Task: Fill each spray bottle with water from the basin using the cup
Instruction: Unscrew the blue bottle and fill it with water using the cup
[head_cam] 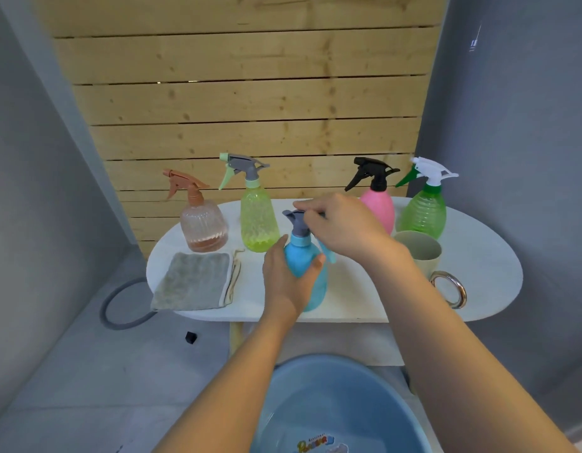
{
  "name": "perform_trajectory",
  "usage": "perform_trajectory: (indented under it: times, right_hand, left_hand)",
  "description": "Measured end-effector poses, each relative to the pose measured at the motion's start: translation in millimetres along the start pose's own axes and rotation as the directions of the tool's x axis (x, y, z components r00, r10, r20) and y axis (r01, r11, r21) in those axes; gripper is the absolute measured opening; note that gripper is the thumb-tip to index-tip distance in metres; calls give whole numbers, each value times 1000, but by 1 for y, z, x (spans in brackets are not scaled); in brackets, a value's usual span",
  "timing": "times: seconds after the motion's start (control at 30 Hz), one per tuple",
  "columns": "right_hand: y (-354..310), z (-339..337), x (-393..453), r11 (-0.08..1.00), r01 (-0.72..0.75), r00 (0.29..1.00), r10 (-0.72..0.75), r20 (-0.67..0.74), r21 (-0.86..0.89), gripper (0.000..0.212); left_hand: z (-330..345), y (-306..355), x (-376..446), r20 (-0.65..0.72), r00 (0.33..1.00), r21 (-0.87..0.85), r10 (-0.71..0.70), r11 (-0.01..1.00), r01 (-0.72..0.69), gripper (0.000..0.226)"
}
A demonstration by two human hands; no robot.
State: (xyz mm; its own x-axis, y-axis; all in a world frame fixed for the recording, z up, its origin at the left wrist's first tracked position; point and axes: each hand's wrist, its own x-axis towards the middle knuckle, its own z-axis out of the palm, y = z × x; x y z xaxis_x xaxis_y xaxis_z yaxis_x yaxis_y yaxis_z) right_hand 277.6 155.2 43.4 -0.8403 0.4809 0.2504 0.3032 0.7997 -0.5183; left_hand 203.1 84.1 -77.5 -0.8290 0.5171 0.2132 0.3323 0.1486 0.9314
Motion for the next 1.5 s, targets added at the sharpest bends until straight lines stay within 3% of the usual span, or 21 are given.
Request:
perform_trajectory:
  times: [0.1,0.27,0.33,0.4,0.57,0.73,0.87,0.93,1.07,1.23,1.27,1.4,1.5]
  right_hand:
    - [-5,-4,4,999,-6,1000,7,25,-35,30]
    - [-15,-5,5,967,-104,985,67,161,231,13]
    - [-18,-6,5,947,-109,967,30,253,303,24]
    - [-17,-8,6,963,-67,952,-16,305,260,27]
    - [-7,-3,15,989,94,983,-110,147,114,24]
    - [-1,2,19,996,67,997,-69,29,64,16]
    - [4,4,20,996,21,993,-30,-111,-82,33]
    - [5,9,20,999,26,992,-30,-120,-29,45]
    - [2,9,21,999,36,993,-33,-110,32,32]
    - [18,-8,21,998,53,982,-59,181,39,35]
    - [19,-7,23,997,78,981,-77,176,-1,37]
    - [20,6,27,981,113,983,-133,-126,-160,29]
    - [13,12,23,982,33,980,-68,-185,-184,33]
  left_hand:
    - [-13,4,-1,-54,997,-59,61,996,-64,55]
    - [-16,6,-6,-85,995,-155,51,986,-64,29]
    - [-13,6,-5,-110,994,-160,21,986,-38,18]
    - [-10,7,-7,-136,991,-202,-5,979,-22,17]
    - [-9,9,-9,-128,987,-310,-95,949,51,14]
    - [-9,8,-7,-95,978,-392,-186,910,135,17]
    - [-9,5,-6,-106,971,-462,-216,875,144,17]
    - [-8,6,-7,-87,979,-436,-184,891,129,17]
    - [-5,8,-8,-73,985,-405,-155,907,112,20]
    - [-9,5,-9,-55,988,-385,-143,916,111,14]
    - [-9,4,-9,-50,988,-384,-143,916,113,15]
    - [-7,3,-10,-58,990,-350,-132,931,104,26]
    - [-8,2,-9,-62,988,-340,-139,934,110,40]
